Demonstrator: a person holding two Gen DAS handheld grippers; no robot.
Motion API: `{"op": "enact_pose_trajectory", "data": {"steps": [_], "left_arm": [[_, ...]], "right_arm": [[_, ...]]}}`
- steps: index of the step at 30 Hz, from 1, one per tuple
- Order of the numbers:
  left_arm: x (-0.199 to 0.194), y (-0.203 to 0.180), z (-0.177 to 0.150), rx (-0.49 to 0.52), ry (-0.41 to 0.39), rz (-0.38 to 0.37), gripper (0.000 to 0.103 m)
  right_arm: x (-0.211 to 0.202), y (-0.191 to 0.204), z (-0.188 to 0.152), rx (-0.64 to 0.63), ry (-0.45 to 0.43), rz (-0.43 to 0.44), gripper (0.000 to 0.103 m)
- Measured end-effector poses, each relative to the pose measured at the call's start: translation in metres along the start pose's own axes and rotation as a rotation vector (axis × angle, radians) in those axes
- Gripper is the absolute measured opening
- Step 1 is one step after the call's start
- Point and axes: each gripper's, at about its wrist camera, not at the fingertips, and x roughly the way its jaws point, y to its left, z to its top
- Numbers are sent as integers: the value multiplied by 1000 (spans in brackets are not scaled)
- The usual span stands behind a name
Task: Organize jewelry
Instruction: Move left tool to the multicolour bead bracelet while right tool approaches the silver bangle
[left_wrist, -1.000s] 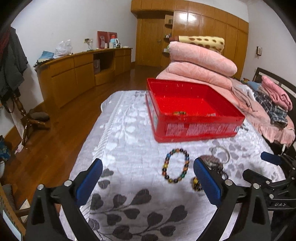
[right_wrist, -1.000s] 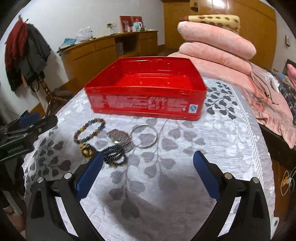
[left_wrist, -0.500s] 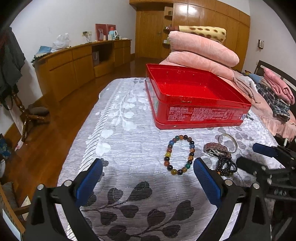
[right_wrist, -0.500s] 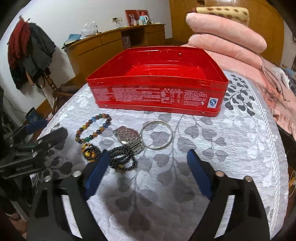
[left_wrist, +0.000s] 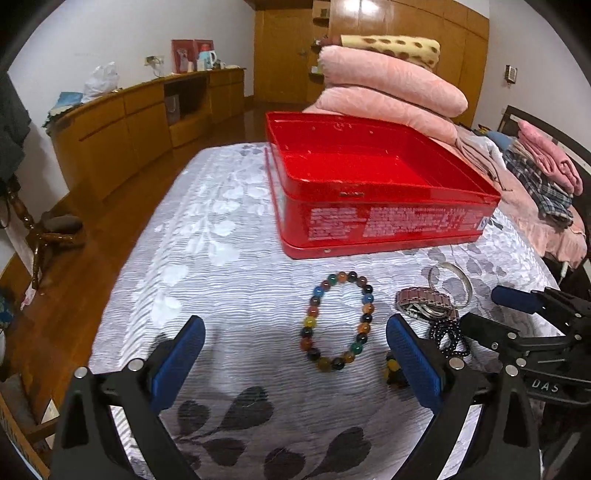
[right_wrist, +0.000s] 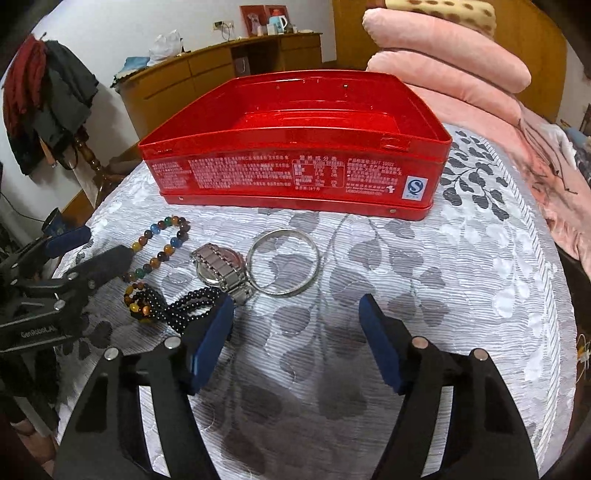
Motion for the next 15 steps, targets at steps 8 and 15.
{"op": "enact_pose_trajectory", "data": {"steps": [8, 15], "left_arm": [[22, -8, 3, 12, 88, -44, 95], [21, -3, 6, -7, 75, -40, 61]], "right_arm": [[0, -4, 0, 6, -4, 18, 69], [-4, -7, -1, 6, -13, 26, 69]]}}
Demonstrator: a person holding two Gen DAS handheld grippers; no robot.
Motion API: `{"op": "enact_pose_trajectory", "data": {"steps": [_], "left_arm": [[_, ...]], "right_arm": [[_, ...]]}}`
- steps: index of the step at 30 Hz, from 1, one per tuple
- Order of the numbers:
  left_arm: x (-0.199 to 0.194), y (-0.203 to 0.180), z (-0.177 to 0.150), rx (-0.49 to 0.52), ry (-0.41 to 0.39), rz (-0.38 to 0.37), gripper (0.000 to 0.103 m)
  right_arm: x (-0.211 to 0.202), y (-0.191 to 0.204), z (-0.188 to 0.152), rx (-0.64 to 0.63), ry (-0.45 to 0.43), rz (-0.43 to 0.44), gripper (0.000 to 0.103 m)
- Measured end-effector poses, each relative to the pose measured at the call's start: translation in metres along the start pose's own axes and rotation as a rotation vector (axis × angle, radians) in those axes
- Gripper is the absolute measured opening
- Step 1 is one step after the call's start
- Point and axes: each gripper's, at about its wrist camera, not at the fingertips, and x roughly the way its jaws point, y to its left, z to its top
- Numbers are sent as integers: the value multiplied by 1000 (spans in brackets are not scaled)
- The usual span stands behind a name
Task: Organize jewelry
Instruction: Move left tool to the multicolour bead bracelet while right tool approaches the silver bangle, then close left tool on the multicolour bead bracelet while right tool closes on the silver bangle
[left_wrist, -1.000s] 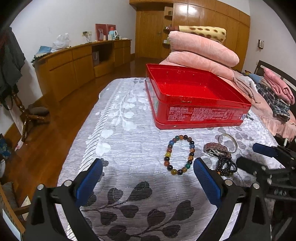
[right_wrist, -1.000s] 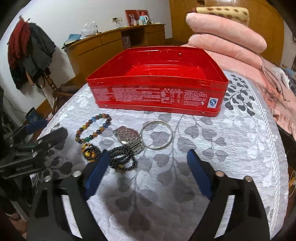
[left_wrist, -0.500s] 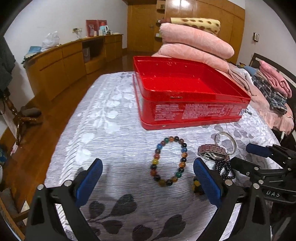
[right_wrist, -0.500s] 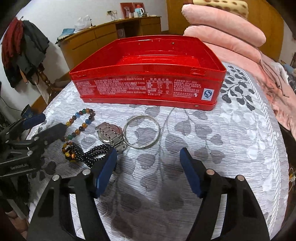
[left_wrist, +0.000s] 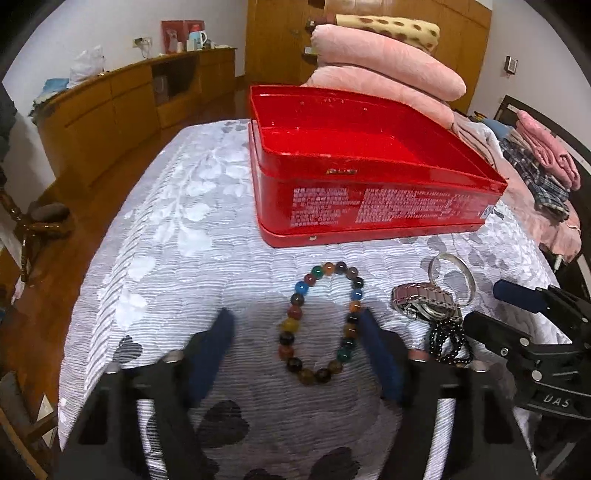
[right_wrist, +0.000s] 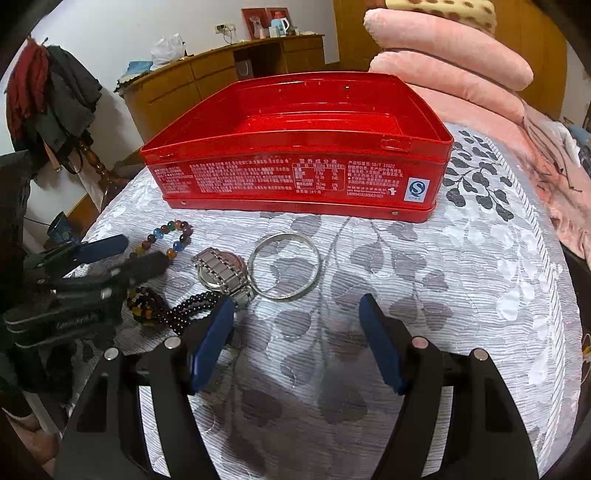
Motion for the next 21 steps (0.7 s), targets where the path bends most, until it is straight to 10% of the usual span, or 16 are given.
{"op": "enact_pose_trajectory", "data": {"steps": [9, 21], "left_arm": [[-5, 14, 0, -48, -21, -14, 22], [-16, 22, -1, -74, -60, -15, 8]], "right_arm": [[-2, 4, 2, -2, -2, 3, 69], [-2, -7, 4, 31, 8, 6, 56]]}}
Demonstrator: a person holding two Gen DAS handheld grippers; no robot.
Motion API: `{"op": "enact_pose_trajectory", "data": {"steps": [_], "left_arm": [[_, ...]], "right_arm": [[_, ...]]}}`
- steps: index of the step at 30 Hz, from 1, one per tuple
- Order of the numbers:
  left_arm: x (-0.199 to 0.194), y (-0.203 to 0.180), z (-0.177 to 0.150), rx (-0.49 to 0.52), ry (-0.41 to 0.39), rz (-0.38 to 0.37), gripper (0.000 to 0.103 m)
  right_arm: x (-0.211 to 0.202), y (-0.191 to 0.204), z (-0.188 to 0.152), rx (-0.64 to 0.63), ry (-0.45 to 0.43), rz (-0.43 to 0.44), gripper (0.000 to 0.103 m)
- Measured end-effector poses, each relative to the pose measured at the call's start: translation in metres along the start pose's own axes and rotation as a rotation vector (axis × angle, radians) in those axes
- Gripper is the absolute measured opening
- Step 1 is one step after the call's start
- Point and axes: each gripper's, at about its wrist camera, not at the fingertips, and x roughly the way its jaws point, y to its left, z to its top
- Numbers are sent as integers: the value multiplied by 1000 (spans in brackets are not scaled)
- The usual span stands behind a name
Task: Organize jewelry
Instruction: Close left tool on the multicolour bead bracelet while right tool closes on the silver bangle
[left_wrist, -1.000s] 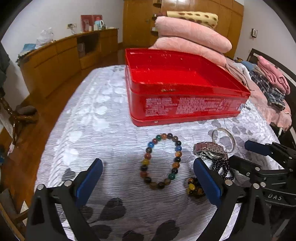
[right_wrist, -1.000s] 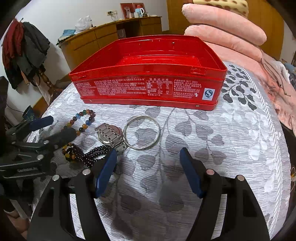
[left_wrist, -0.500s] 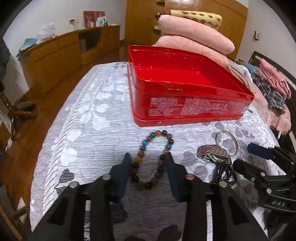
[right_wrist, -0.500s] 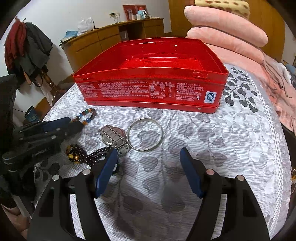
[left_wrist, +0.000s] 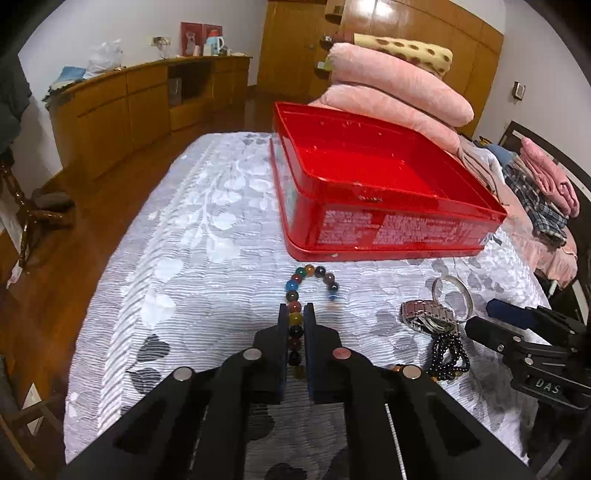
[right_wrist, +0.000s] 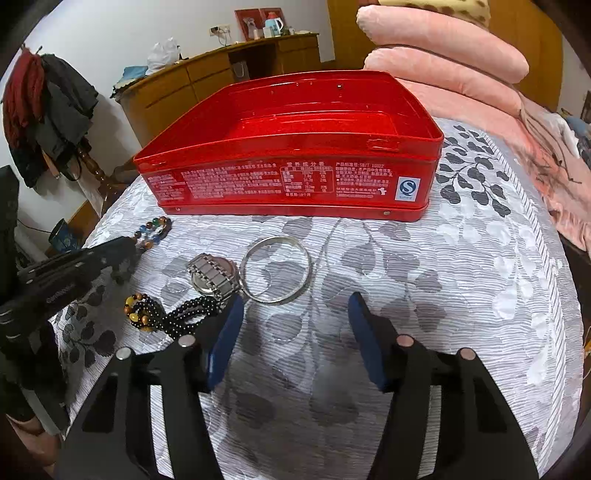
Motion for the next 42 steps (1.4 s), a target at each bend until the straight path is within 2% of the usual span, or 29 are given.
{"op": "enact_pose_trajectory", "data": {"steps": [4, 8, 14, 17, 22, 24, 25, 30, 35, 37, 39, 41, 42], "left_arm": [[-1, 4, -1, -6, 8, -10, 8], [6, 3, -3, 1, 40, -12, 8], [12, -4, -1, 25, 52, -21, 30], [14, -8, 0, 44, 50, -3, 30], [14, -4, 1, 18, 46, -9, 22], [14, -4, 1, 20, 47, -9, 22], [15, -4, 2, 23, 47, -6, 22], [14, -1, 2, 12, 46, -14, 23], [14, 0, 2, 6, 45, -20, 23], [14, 1, 2, 2, 45, -24, 23], [13, 2, 1, -3, 44, -29, 23], [12, 3, 1, -10, 44, -34, 24], [11, 4, 2, -12, 43, -34, 25]], "right_arm": [[3, -2, 2, 5, 5, -7, 52], [7, -1, 4, -8, 16, -20, 53], [11, 6, 6, -24, 19, -30, 54], [15, 8, 10, -28, 18, -39, 52], [16, 3, 14, -5, 15, -32, 46], [16, 6, 14, -25, 19, -44, 48], [17, 8, 14, -33, 21, -42, 53], [21, 14, 19, -47, 25, -70, 57], [32, 19, 28, -55, 33, -82, 70], [37, 21, 31, -66, 32, -93, 70], [37, 20, 30, -67, 28, -101, 64], [36, 19, 31, -65, 22, -105, 50], [35, 17, 30, -58, 17, -101, 47]]}}
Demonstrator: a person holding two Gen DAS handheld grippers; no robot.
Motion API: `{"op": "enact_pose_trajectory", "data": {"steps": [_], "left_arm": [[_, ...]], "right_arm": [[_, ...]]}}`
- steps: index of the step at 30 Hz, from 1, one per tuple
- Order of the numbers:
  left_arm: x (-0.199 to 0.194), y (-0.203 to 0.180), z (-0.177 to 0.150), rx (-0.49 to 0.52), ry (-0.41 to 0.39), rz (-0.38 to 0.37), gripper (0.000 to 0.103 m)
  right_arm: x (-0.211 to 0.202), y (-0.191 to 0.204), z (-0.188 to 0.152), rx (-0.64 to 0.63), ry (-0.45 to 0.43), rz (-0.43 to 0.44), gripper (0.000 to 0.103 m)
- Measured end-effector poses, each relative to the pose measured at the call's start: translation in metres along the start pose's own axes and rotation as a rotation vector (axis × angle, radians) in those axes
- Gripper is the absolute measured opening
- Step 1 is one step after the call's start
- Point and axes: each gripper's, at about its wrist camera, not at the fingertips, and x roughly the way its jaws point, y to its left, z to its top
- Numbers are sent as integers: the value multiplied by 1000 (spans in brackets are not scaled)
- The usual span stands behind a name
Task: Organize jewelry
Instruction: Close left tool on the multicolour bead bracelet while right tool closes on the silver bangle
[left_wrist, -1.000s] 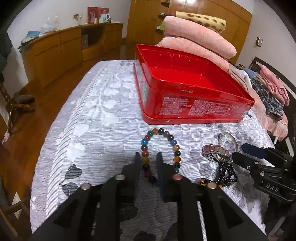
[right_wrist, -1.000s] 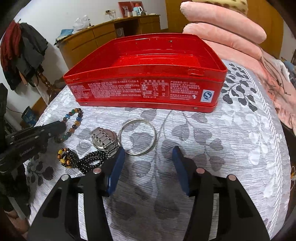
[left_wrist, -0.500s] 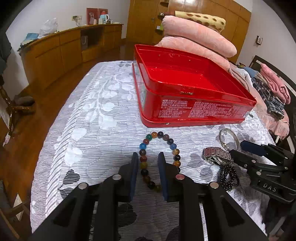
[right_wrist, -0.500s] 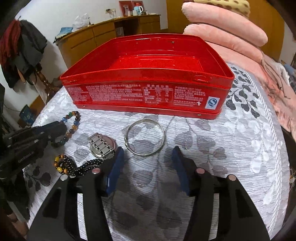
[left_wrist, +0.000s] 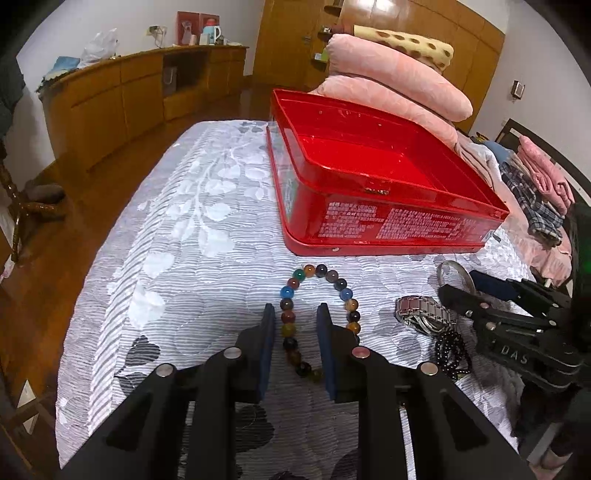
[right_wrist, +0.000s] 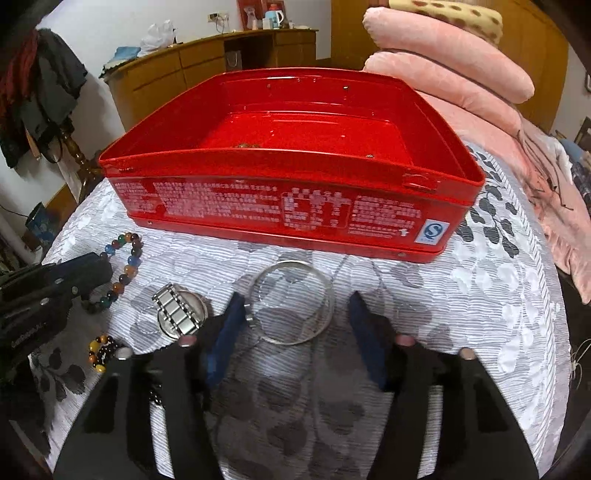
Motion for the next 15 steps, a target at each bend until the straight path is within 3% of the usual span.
{"op": "enact_pose_trajectory", "data": {"steps": [8, 12, 15], "left_arm": [[1, 1, 1, 6, 4, 15, 29], [6, -7, 3, 56, 16, 21, 41], [10, -13, 5, 85, 23, 29, 44]], "right_arm": [[-6, -5, -6, 12, -7, 0, 47], [-10, -8, -11, 16, -7, -2, 47], [-9, -7, -12, 12, -2, -8, 48]]}}
